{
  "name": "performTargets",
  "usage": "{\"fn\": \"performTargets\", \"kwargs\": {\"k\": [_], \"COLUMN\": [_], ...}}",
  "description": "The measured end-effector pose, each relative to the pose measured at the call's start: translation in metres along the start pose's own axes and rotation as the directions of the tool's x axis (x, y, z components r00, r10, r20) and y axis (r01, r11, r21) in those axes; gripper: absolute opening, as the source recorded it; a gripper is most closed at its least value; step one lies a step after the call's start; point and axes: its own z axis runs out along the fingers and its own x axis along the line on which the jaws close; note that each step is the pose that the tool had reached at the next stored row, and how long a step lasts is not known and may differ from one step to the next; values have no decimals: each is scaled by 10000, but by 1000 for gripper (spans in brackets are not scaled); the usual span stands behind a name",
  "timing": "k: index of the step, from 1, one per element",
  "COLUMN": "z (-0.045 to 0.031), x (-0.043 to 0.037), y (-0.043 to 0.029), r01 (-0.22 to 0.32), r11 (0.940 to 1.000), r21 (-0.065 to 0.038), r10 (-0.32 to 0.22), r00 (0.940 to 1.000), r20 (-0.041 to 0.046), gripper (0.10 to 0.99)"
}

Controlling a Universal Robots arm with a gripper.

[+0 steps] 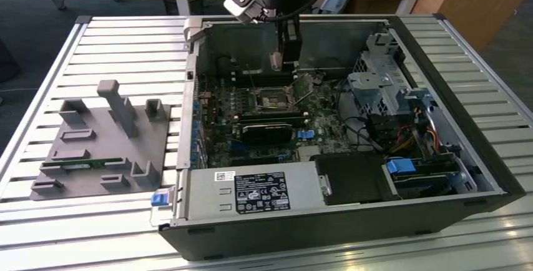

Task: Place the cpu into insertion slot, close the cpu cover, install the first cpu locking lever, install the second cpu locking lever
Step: 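Place the cpu into insertion slot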

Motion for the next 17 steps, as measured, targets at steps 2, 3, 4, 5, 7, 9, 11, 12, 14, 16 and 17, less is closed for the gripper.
{"fn": "performTargets", "kwargs": {"k": [2,3,4,5,7,9,11,12,14,16,17], "z": [4,6,9,10,15,20,24,26,31,68,70], "x": [0,0,0,0,0,0,-1,-1,-1,-1,-1], "y": [0,-1,-1,-1,-1,-2,-2,-2,-3,-6,-7], "r01": [0,0,-1,-1,0,0,-1,0,0,0,-1], "r11": [10000,10000,10000,10000,10000,10000,10000,10000,10000,10000,10000], "r21": [0,0,0,0,0,0,0,0,0,0,0], "r10": [0,0,1,1,0,0,1,0,0,0,1], "r00": [10000,10000,10000,10000,10000,10000,10000,10000,10000,10000,10000], "r20": [0,1,1,1,0,0,0,0,1,0,1], "gripper": [537,537,537,537,537,537,537,537,537,537,537]}}
